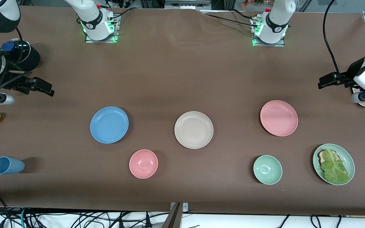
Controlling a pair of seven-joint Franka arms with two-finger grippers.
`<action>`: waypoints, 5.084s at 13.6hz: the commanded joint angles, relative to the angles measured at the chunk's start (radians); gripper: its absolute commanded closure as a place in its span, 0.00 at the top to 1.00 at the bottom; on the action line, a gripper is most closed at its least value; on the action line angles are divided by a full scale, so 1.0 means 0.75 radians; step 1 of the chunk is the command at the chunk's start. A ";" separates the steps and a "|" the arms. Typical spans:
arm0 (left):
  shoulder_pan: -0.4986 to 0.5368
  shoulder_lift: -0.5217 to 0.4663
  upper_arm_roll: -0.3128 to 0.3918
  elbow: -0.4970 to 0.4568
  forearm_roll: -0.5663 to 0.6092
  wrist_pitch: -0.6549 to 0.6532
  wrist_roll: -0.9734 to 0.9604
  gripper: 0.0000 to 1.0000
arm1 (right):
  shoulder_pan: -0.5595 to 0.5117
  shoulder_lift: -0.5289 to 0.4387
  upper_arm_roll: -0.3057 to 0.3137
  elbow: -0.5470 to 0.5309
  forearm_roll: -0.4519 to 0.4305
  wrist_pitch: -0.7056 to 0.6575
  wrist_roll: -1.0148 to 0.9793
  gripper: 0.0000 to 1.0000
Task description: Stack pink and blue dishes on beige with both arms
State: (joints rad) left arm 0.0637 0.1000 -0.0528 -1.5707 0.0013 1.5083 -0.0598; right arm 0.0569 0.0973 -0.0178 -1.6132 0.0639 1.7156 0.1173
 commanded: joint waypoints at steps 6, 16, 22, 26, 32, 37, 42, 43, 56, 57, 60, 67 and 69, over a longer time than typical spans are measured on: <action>0.005 -0.006 -0.001 -0.004 -0.024 -0.009 0.006 1.00 | -0.006 0.052 -0.001 0.042 0.015 0.058 -0.011 1.00; 0.005 -0.006 -0.001 -0.004 -0.024 -0.009 0.006 1.00 | 0.028 0.095 0.007 0.048 0.007 0.065 -0.017 1.00; 0.005 -0.006 -0.001 -0.004 -0.024 -0.009 0.006 1.00 | 0.043 0.224 0.005 0.052 -0.012 0.067 -0.019 1.00; 0.005 -0.006 -0.001 -0.004 -0.024 -0.009 0.006 1.00 | 0.061 0.255 0.005 0.040 -0.014 0.065 -0.013 1.00; 0.003 -0.006 -0.003 -0.006 -0.022 -0.013 0.006 1.00 | 0.049 0.300 0.005 0.044 -0.008 0.065 -0.019 1.00; 0.003 -0.006 -0.003 -0.004 -0.022 -0.013 0.006 1.00 | 0.045 0.300 0.003 0.048 -0.008 0.067 -0.046 1.00; 0.003 -0.006 -0.003 -0.004 -0.022 -0.011 0.006 1.00 | 0.047 0.304 0.003 0.046 0.003 0.071 -0.042 1.00; 0.003 -0.006 -0.003 -0.004 -0.022 -0.013 0.006 1.00 | 0.047 0.304 0.003 0.038 0.003 0.075 -0.042 1.00; 0.034 0.044 0.001 -0.016 -0.024 -0.017 0.008 1.00 | 0.049 0.177 0.007 -0.240 0.003 0.286 -0.042 1.00; 0.038 0.085 0.001 -0.023 -0.024 -0.011 0.002 1.00 | 0.053 0.187 0.005 -0.212 0.001 0.277 -0.046 1.00; 0.087 0.236 0.001 -0.008 -0.037 -0.001 0.002 1.00 | 0.061 0.250 0.005 -0.042 -0.010 0.151 -0.040 1.00; 0.140 0.409 -0.005 -0.353 -0.020 0.620 0.029 1.00 | 0.047 0.275 0.005 -0.011 -0.001 0.101 -0.042 1.00; 0.140 0.409 -0.005 -0.531 -0.022 0.864 0.035 1.00 | 0.045 0.275 0.003 -0.019 -0.001 0.108 -0.042 1.00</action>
State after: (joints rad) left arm 0.1644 0.4452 -0.0529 -1.8268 -0.0011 2.0193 -0.0551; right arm 0.0963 0.3009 -0.0154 -1.6408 0.0616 1.8129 0.0988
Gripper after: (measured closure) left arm 0.000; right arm 0.000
